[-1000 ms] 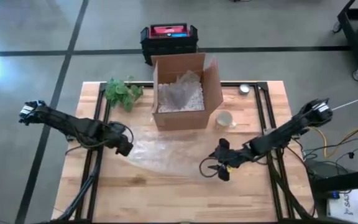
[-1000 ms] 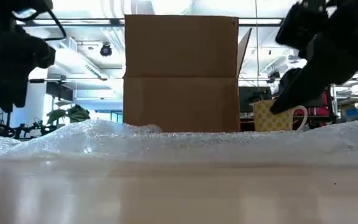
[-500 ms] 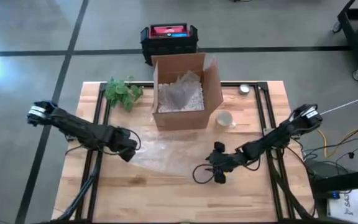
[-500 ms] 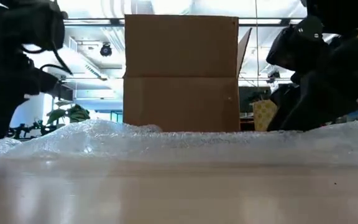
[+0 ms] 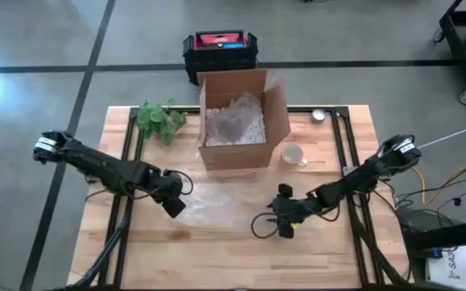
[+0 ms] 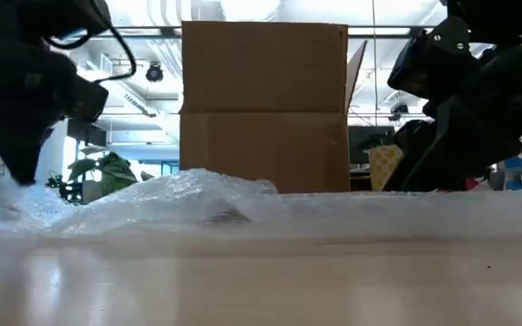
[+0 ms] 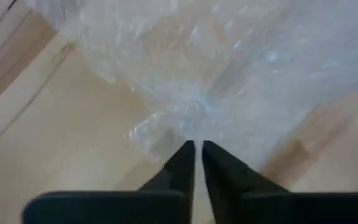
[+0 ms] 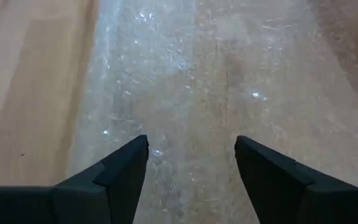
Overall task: Wrap mug
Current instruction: Wrap the yellow mug with a bubble wrap
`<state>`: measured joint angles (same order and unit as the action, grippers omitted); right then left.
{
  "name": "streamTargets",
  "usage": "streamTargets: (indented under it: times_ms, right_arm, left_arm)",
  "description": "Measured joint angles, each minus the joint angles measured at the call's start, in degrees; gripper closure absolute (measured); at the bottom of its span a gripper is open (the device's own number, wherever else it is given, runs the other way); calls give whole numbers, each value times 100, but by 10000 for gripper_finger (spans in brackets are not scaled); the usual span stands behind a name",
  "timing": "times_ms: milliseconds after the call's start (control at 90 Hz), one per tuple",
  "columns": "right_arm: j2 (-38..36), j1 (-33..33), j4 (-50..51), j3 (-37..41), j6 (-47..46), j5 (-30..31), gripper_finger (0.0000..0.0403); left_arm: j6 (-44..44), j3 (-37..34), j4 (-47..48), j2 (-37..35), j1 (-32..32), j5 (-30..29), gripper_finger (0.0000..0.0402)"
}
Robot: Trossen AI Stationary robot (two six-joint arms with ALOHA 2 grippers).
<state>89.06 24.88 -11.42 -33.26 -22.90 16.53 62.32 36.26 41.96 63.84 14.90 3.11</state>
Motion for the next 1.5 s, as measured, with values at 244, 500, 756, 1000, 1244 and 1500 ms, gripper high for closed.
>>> streamTargets:
  times_ms: [244,500,756,1000,1244,1500]
  right_arm:
    - [0,0,0,0,34,2,182]
    - [-1,0,-1,0,42,0,194]
    - [-2,0,-2,0,42,0,189]
    - [-2,0,-2,0,42,0,179]
    - [-2,0,-2,0,42,2,187]
    - [-2,0,-2,0,43,2,198]
  left_arm:
    - [57,-25,-8,-27,2,-11,350]
    - [195,-133,361,-1,-48,99,268]
    - [424,-528,-110,4,-33,271,184]
    - [337,-1129,-2516,4,-33,560,194]
    - [179,-1322,-3043,4,-33,553,338]
    - [-129,-936,-3041,1,-26,497,396]
